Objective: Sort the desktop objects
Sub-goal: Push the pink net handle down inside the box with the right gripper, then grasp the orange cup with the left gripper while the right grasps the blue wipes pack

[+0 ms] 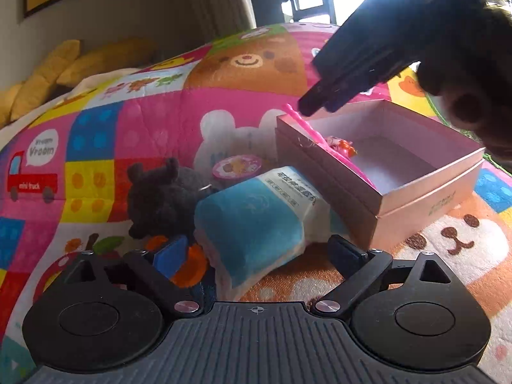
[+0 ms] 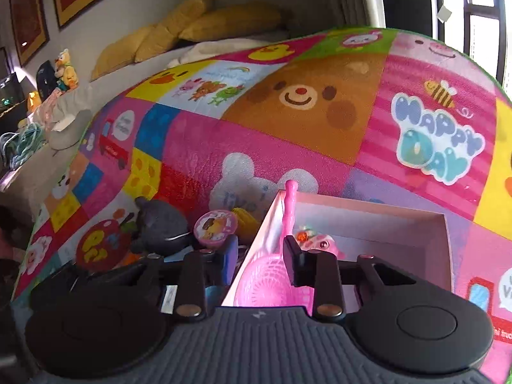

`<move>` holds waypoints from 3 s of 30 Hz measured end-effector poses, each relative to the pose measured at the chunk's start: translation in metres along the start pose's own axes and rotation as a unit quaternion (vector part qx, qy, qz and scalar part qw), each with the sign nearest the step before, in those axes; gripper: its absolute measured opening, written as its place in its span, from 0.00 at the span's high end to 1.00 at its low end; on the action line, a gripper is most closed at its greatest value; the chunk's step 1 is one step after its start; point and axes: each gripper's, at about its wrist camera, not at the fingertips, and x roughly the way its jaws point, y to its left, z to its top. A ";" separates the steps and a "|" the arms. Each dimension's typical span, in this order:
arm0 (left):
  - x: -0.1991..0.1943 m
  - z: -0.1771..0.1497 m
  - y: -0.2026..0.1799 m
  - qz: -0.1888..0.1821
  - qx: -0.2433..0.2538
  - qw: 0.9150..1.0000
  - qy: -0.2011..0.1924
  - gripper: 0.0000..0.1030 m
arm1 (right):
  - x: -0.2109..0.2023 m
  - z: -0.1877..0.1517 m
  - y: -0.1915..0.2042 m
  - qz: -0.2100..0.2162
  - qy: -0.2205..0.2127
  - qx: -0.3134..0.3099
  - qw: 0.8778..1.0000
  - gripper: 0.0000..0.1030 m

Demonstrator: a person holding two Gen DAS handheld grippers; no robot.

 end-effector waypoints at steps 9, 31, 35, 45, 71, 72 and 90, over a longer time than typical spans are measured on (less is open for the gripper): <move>0.003 0.003 0.004 -0.027 0.043 0.998 -0.027 0.01 | 0.022 0.002 -0.013 -0.145 0.060 -0.048 0.987 0.72; -0.003 0.000 0.000 -0.014 0.060 0.998 -0.025 0.51 | 0.038 -0.004 -0.069 -0.151 0.087 0.084 0.981 0.97; -0.008 -0.002 -0.002 -0.023 0.070 0.997 -0.023 0.27 | 0.009 -0.002 -0.064 -0.074 0.029 0.070 0.994 0.93; -0.011 -0.001 -0.006 -0.012 0.085 0.996 -0.030 0.03 | 0.049 0.009 -0.042 0.043 0.011 0.096 0.994 0.93; -0.068 -0.006 -0.060 -0.216 0.022 0.976 0.014 0.21 | -0.085 -0.031 0.022 0.017 -0.036 -0.068 0.997 0.38; -0.068 -0.005 -0.069 -0.217 0.030 0.976 0.006 0.15 | -0.092 -0.034 0.021 0.015 -0.040 -0.065 0.997 0.37; 0.029 0.007 0.036 0.083 -0.036 0.994 0.057 0.03 | -0.123 -0.202 0.047 0.088 0.013 -0.129 0.988 0.00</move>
